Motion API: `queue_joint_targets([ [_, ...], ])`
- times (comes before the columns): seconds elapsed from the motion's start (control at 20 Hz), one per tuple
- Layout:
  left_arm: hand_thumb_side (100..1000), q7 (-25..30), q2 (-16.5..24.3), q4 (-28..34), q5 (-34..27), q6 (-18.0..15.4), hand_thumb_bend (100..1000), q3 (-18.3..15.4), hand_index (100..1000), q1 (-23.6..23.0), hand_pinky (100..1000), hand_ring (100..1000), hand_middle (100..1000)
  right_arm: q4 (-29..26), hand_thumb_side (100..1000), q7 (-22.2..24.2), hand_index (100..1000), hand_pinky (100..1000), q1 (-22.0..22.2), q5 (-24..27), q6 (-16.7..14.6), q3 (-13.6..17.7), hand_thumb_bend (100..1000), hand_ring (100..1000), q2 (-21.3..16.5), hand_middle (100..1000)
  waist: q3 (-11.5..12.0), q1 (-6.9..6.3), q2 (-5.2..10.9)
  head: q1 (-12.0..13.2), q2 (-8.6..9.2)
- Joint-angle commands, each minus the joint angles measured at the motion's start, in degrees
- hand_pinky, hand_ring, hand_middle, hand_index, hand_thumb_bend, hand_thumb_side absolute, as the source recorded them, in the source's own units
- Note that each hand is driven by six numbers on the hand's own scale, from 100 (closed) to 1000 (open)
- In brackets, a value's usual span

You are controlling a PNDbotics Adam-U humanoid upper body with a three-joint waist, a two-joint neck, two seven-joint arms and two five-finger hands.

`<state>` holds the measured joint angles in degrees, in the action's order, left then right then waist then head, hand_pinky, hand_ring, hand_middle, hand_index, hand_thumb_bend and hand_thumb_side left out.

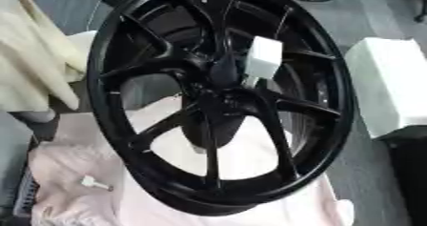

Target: Pull the pin out of the wheel hub.

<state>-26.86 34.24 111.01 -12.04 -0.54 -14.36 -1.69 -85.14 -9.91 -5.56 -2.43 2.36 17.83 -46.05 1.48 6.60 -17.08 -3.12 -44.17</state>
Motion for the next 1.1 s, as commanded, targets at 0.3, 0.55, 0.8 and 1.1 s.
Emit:
queue_joint_targets([
  [0.3,840,-0.07,1.17,1.21,0.13,0.00,100,-0.79,645,0.49,541,602,538,0.27,415,-1.31,690,689,0.23,1.45,-1.47,1.32,450,681,-1.59,574,0.07,-0.09,0.37,-0.19,0.61],
  [0.55,841,0.05,1.16,1.24,0.04,0.00,100,-0.68,645,0.71,542,602,538,-6.04,397,1.22,699,737,-0.35,1.66,-9.68,-0.59,139,731,-1.82,602,0.21,-0.07,0.37,-0.18,0.90],
  [0.8,841,0.45,1.28,1.22,-0.24,0.09,100,-0.25,645,1.32,542,602,538,-13.37,337,7.84,702,743,-1.79,3.04,-19.99,-3.90,330,722,-2.63,609,0.36,-0.03,0.51,-0.56,1.37],
  [1.1,841,1.16,1.53,1.13,-0.63,0.18,100,0.35,645,2.07,542,603,538,-16.86,113,11.20,671,677,-4.37,3.89,-26.87,-7.22,409,631,-4.28,560,0.51,0.05,0.83,-0.82,2.11],
])
